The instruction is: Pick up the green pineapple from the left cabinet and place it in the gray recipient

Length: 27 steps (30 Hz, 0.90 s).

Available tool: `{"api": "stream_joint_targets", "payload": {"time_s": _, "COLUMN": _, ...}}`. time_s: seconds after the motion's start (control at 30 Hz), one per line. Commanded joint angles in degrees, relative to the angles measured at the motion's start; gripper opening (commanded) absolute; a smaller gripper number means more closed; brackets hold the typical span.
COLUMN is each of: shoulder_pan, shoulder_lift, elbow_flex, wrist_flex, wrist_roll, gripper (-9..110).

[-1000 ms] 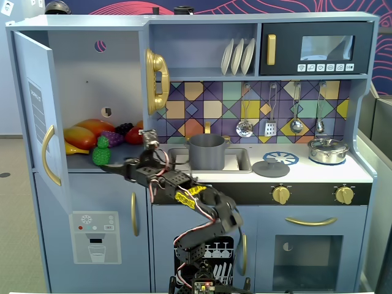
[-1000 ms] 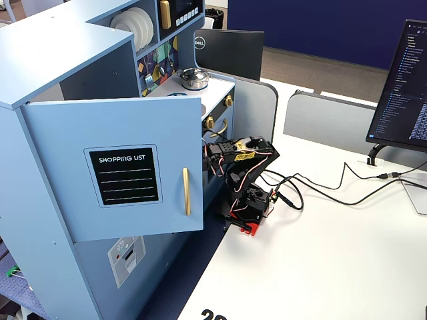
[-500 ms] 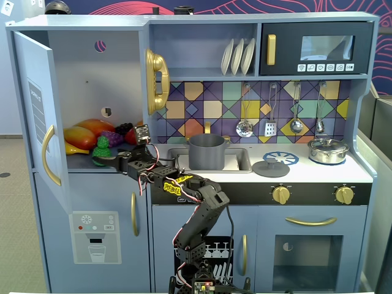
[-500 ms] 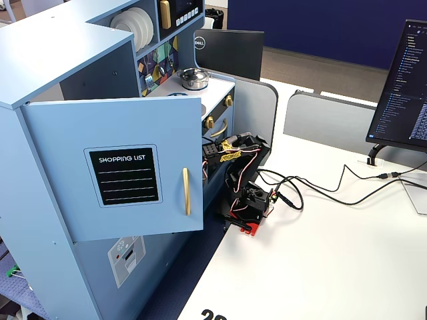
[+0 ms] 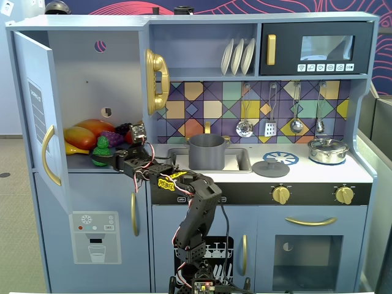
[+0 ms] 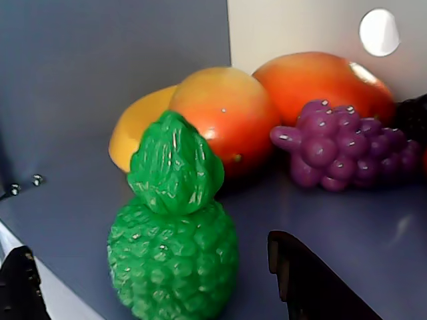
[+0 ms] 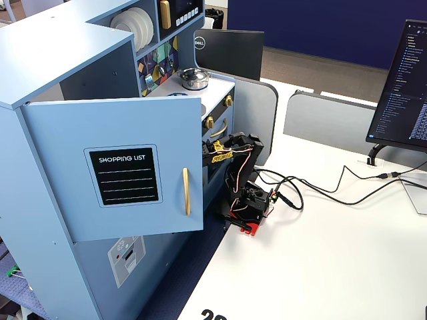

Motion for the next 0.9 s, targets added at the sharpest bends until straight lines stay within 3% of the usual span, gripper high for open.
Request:
{"api": "stream_joint_targets", "payload": {"time_s": 0.0, "shoulder_pan": -0.7, "shoulder_lift": -2.1, "elbow_flex": -6.1, "wrist_flex": -2.4, "wrist_roll": -0.2, "gripper": 38}}
{"api": "stream_joint_targets", "payload": {"time_s": 0.47, "shoulder_pan": -2.2, "shoulder_lift": -10.9, "elbow_flex": -13.6, "wrist_flex": -1.9, "wrist_roll": 0.0, "gripper": 36}}
{"api": "stream_joint_targets", "payload": {"time_s": 0.57, "shoulder_pan": -2.8, "shoulder_lift": -11.8, "elbow_flex": -14.3, "wrist_flex": -1.9, "wrist_roll": -0.5, "gripper": 28}}
{"api": "stream_joint_targets", "payload": {"time_s": 0.73, "shoulder_pan": -3.8, "shoulder_lift": -11.9, "elbow_flex": -15.3, "wrist_flex": 1.0, "wrist_roll": -3.0, "gripper": 0}}
{"api": "stream_joint_targets", "payload": {"time_s": 0.87, "shoulder_pan": -4.5, "shoulder_lift": -10.6, "elbow_flex": -15.8, "wrist_flex": -0.6, "wrist_roll": -3.0, "gripper": 0}}
